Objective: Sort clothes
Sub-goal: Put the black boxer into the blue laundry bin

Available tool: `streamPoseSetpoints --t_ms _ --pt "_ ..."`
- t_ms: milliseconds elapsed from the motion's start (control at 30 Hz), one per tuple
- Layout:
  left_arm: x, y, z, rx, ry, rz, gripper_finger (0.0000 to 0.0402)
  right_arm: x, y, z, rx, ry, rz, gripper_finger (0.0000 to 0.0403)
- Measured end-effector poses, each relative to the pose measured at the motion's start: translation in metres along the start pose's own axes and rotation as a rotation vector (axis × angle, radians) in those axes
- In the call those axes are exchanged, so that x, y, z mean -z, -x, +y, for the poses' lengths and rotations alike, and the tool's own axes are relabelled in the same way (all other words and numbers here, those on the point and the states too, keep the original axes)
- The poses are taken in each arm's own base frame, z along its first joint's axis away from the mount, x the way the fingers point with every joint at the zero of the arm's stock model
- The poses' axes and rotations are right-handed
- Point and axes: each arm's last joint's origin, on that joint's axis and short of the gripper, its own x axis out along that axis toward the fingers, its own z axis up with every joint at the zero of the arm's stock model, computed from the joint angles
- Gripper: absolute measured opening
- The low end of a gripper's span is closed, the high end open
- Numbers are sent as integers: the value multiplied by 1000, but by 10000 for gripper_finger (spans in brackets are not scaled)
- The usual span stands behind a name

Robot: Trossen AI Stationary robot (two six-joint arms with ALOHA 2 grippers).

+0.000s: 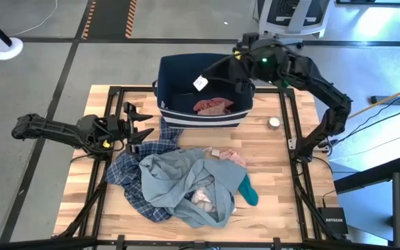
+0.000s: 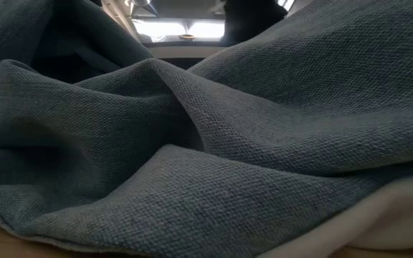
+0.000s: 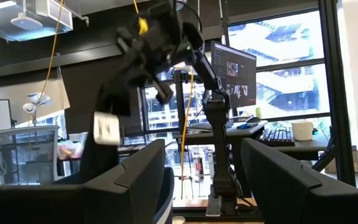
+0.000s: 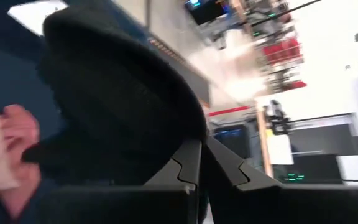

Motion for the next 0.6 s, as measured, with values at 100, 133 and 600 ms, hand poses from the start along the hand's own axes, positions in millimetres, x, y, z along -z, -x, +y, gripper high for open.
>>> streamPoseSetpoints --t_ms 100,133,600 --pt "0 0 0 0 0 0 208 5 -17 10 -55 -8 15 19" --pt "0 0 0 0 0 0 208 7 -22 14 -67 -7 25 19" --pt "0 0 0 0 -1 1 208 21 -74 58 -189 17 68 19"
